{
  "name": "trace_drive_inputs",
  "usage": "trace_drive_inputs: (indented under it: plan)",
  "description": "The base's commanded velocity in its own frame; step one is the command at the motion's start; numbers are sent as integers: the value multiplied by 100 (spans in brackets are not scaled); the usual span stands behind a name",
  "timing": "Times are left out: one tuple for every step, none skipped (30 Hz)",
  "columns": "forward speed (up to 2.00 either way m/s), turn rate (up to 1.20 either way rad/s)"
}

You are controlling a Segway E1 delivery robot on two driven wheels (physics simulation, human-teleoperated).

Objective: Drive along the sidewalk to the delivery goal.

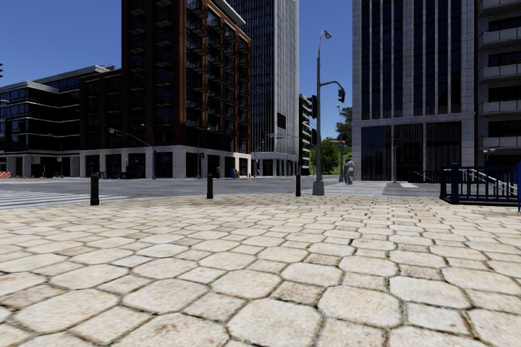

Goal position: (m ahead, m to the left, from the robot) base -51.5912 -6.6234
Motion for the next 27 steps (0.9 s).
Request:
trace_drive_inputs:
  plan:
    - [0, 0]
    - [0, 0]
    - [0, 0]
    - [0, 0]
    - [0, 0]
    - [0, 0]
    - [0, 0]
    - [0, 0]
    - [0, 0]
    - [0, 0]
    - [0, 0]
    - [0, 0]
    - [0, 0]
    - [0, 0]
    - [0, 0]
    - [0, 0]
    - [0, 0]
    - [0, 0]
    - [0, 0]
    - [0, 0]
    - [0, 0]
    - [0, 0]
    - [0, 0]
    - [0, 0]
    - [0, 0]
    - [0, 0]
    - [0, 0]
